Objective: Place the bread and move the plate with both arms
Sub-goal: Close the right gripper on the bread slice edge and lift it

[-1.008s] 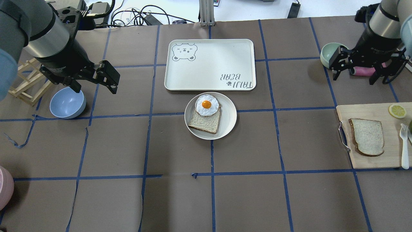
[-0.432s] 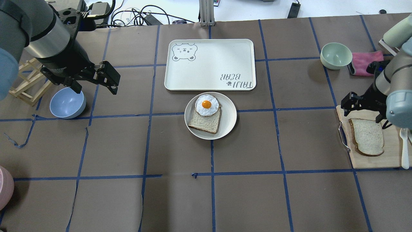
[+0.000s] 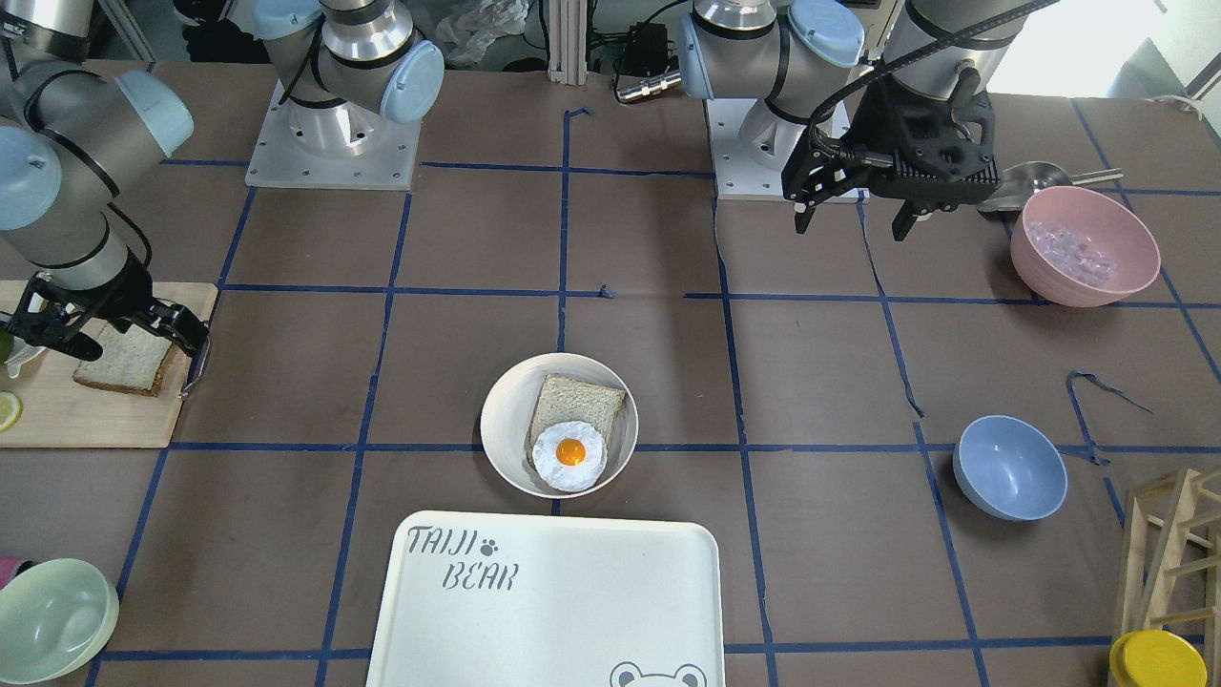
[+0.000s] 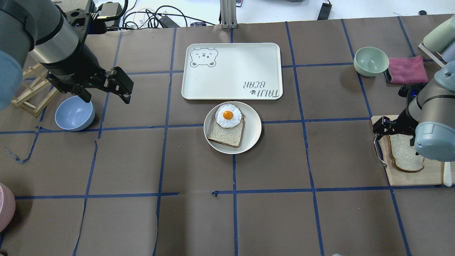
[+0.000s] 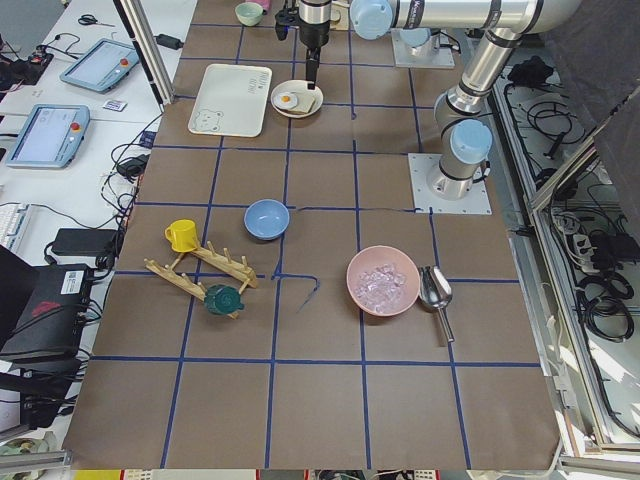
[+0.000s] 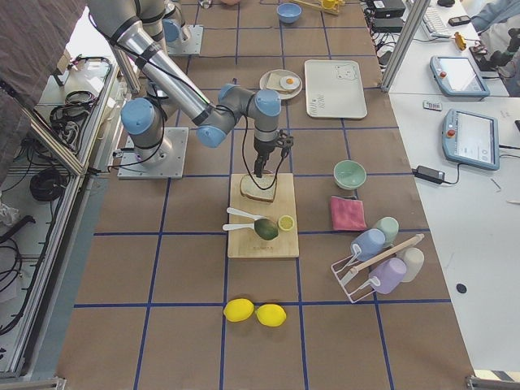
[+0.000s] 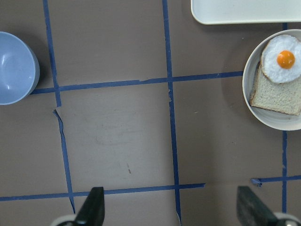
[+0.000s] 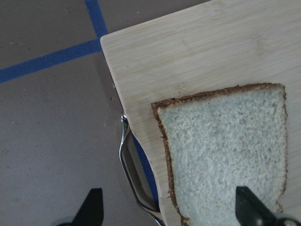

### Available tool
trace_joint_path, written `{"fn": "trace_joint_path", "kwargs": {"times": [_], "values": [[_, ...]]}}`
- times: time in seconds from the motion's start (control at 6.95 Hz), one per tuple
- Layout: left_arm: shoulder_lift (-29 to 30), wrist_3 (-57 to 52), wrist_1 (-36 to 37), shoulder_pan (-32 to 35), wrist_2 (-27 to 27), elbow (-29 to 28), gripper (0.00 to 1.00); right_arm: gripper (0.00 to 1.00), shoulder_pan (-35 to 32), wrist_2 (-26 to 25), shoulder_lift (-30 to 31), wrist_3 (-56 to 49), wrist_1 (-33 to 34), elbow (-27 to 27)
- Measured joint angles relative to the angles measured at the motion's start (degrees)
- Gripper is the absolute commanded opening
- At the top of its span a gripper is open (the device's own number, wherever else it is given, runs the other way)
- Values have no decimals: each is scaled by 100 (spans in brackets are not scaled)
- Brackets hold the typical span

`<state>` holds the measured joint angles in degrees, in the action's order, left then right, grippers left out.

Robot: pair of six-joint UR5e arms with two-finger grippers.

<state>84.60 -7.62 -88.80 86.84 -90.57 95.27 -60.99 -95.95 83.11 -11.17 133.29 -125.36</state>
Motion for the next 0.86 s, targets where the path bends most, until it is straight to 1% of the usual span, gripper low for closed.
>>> {"fn": "trace_joint_path", "kwargs": {"times": [0.14,0.29,0.43,0.58,0.86], "values": [[-2,-4,0,0,-4,0,100,91,41,0,-75,-23,23,-3],[0,-8,4,0,-4,0,100,90,74,-14,-212,-50,112,-5],[2,-11,14,0,-7,0,100,84,88,-42,-369,-54,301,-5],[0,-11,14,0,-10,0,100,70,92,-67,-454,-44,439,-5],[4,-16,10,0,-11,0,100,55,95,-102,-500,-18,514,-6]]}}
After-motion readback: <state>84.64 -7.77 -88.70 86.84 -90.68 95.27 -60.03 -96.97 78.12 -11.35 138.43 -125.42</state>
